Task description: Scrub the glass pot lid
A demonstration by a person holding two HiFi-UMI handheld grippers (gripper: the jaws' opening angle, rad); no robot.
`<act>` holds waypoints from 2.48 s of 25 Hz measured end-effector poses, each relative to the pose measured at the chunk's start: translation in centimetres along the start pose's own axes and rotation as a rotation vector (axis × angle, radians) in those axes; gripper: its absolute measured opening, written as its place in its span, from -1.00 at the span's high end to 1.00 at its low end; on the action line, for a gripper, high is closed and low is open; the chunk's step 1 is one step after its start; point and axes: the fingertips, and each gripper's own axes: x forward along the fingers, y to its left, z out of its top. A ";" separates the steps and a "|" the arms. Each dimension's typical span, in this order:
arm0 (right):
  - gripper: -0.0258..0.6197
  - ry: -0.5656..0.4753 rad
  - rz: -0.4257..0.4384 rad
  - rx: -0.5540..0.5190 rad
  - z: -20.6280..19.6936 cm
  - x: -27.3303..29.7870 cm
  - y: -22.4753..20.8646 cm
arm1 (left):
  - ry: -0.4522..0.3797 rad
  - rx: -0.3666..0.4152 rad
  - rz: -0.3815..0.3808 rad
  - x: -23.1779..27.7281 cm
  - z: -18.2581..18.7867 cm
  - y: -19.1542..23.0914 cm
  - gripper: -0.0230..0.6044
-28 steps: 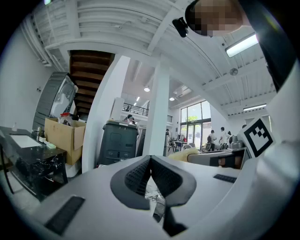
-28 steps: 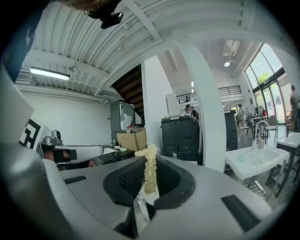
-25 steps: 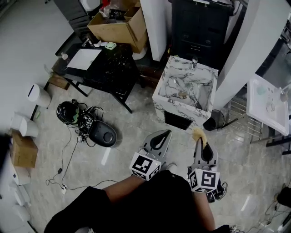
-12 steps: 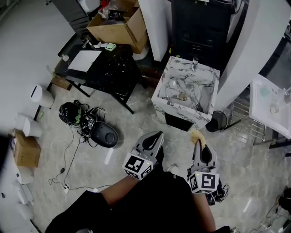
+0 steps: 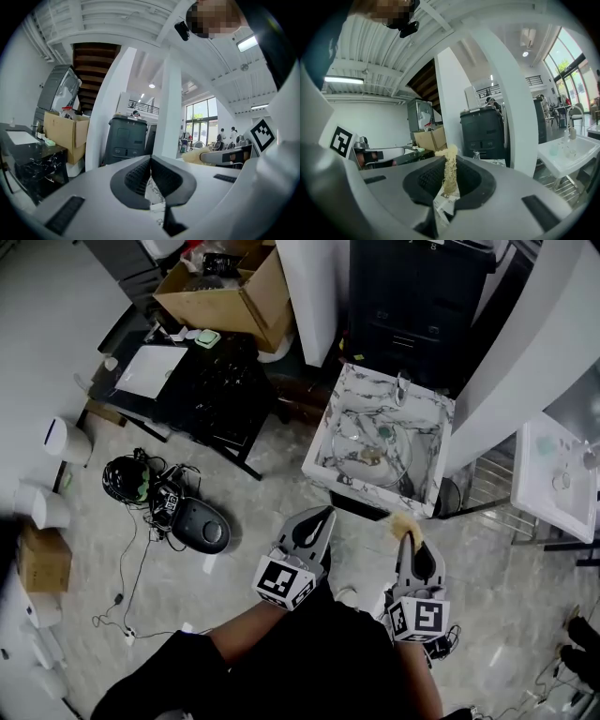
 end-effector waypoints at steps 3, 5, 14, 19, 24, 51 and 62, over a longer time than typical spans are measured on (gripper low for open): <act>0.73 0.043 -0.018 -0.007 0.2 3.9 -0.8 | 0.012 -0.039 -0.007 2.8 -0.1 2.9 0.87; 0.73 0.071 -0.024 -0.012 0.4 7.1 -1.0 | 0.028 -0.075 -0.027 4.6 -0.3 4.9 0.87; 0.73 0.206 -0.016 -0.039 -1.4 20.1 0.9 | 0.082 -0.113 -0.114 11.2 -0.7 12.9 0.87; 0.73 0.266 0.003 -0.034 -3.6 24.4 1.4 | 0.110 -0.102 -0.120 13.3 -1.9 16.9 0.87; 0.73 0.320 0.045 -0.037 -6.0 27.4 1.4 | 0.122 -0.097 -0.088 14.4 -2.3 19.5 0.87; 0.73 0.692 0.476 -0.173 -25.5 37.9 -0.8 | 0.238 -0.124 0.142 19.9 -9.5 19.9 0.87; 0.73 0.779 0.603 -0.227 -31.8 39.4 -1.0 | 0.266 -0.164 0.255 20.4 -11.5 20.2 0.87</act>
